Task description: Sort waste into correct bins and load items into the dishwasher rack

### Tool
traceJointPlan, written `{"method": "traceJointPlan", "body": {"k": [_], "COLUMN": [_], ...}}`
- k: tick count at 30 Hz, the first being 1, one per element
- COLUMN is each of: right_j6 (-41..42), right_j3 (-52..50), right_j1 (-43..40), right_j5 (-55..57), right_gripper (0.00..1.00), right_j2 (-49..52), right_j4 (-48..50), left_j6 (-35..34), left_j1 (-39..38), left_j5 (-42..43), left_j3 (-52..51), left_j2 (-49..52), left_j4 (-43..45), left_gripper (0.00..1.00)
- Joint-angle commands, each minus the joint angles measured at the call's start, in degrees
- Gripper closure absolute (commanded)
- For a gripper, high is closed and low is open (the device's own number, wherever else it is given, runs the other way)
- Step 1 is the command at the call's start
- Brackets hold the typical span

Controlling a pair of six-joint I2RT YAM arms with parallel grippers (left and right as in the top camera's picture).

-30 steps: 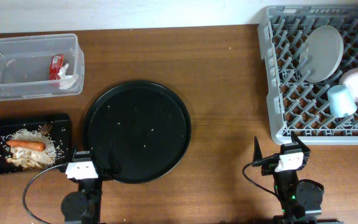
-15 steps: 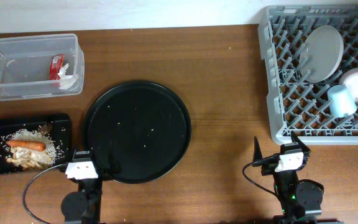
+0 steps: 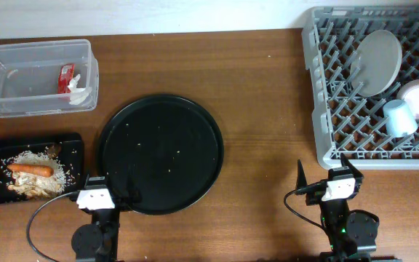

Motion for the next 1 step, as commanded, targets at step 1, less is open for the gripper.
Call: {"method": "traceJointPlan", "body": {"k": [1], "right_j6": [0.24], "right_j3": [-0.28], "right_j1": [-0.2], "right_j5": [0.5], "right_gripper": [0.02], "right_j2": [-0.42], "right_j4": [-0.39], "left_j6": [0.9], "left_j1": [-0.28], "left_j5": [1.07], "left_j3": [0.0], "left_j2": [0.09], "left_j4": [-0.5], "left_gripper": [0.01]}}
